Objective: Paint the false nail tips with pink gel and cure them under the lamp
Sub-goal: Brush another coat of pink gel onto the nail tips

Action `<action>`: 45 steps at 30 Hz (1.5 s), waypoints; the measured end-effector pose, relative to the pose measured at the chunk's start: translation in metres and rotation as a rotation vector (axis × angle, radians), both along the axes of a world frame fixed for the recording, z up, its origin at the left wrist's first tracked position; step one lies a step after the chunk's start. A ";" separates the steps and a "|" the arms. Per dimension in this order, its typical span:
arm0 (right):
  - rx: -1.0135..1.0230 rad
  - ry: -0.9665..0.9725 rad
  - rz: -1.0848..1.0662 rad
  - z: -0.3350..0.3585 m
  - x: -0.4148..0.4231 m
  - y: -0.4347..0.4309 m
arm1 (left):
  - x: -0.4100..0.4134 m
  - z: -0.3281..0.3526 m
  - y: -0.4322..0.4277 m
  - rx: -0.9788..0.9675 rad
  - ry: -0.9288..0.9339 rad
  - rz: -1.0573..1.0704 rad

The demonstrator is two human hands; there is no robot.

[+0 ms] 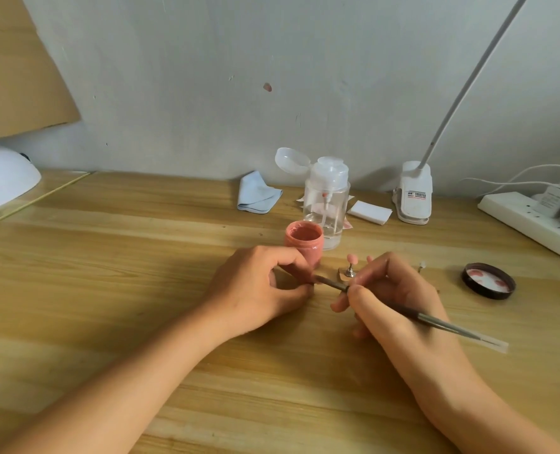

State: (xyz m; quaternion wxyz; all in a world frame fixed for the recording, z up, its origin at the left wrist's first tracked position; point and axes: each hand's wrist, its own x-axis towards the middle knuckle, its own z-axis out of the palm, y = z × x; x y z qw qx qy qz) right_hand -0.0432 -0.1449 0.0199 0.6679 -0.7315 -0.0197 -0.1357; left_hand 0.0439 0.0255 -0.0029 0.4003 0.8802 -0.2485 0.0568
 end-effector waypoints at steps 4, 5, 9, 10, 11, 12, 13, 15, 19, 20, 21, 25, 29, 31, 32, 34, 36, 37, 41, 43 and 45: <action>0.041 -0.006 -0.031 -0.001 0.001 -0.003 | 0.000 0.000 0.001 -0.002 0.008 -0.002; 0.027 -0.010 -0.017 -0.002 0.001 -0.002 | 0.000 0.000 0.001 0.001 0.002 -0.002; 0.002 -0.021 -0.006 -0.004 0.001 -0.004 | 0.001 -0.001 0.001 0.002 0.011 0.003; 0.020 -0.023 -0.011 -0.004 0.001 -0.004 | 0.001 -0.001 0.001 0.002 0.013 0.001; 0.030 -0.027 -0.012 -0.004 0.002 -0.004 | 0.001 -0.002 0.001 0.001 0.010 -0.003; 0.026 -0.030 -0.008 -0.003 0.002 -0.004 | 0.001 -0.002 0.001 0.000 0.005 -0.006; 0.013 -0.033 -0.005 -0.003 0.002 -0.004 | 0.000 -0.002 0.001 0.000 0.000 -0.007; -0.005 -0.034 -0.002 -0.003 0.003 -0.003 | 0.000 -0.001 0.001 -0.004 -0.001 -0.009; 0.005 -0.030 -0.003 -0.001 0.002 -0.003 | 0.001 -0.002 0.001 0.000 -0.011 -0.007; -0.009 -0.027 -0.004 -0.001 0.001 -0.003 | 0.001 -0.002 0.001 -0.001 -0.012 -0.007; -0.017 -0.025 -0.007 -0.001 0.001 -0.003 | 0.001 -0.002 0.001 -0.001 -0.010 -0.008; -0.009 -0.021 -0.026 -0.002 0.002 -0.003 | 0.001 -0.002 0.001 -0.001 -0.012 -0.013; -0.012 -0.021 -0.034 -0.002 0.002 -0.003 | 0.001 -0.003 0.002 -0.001 -0.007 -0.014; -0.006 -0.020 -0.031 -0.001 0.002 -0.002 | 0.001 -0.003 0.002 -0.006 -0.006 -0.018; -0.009 -0.018 -0.027 0.000 0.002 -0.002 | 0.001 -0.003 0.002 -0.008 -0.005 -0.017; -0.002 -0.013 -0.027 -0.001 0.002 -0.002 | 0.001 -0.003 0.002 -0.009 -0.002 -0.018; 0.014 -0.019 -0.019 -0.004 0.003 -0.003 | 0.001 -0.003 0.002 -0.011 -0.003 -0.027; 0.013 -0.021 -0.014 -0.004 0.004 -0.003 | 0.001 -0.003 0.002 -0.015 -0.004 -0.030; 0.038 -0.013 -0.023 -0.005 0.003 -0.004 | 0.000 -0.002 0.001 -0.014 -0.009 -0.024; 0.065 -0.014 -0.035 -0.006 0.004 -0.005 | -0.001 -0.001 0.001 -0.023 -0.019 -0.036; 0.052 -0.007 -0.027 -0.006 0.004 -0.005 | -0.001 0.000 0.001 -0.021 -0.013 -0.036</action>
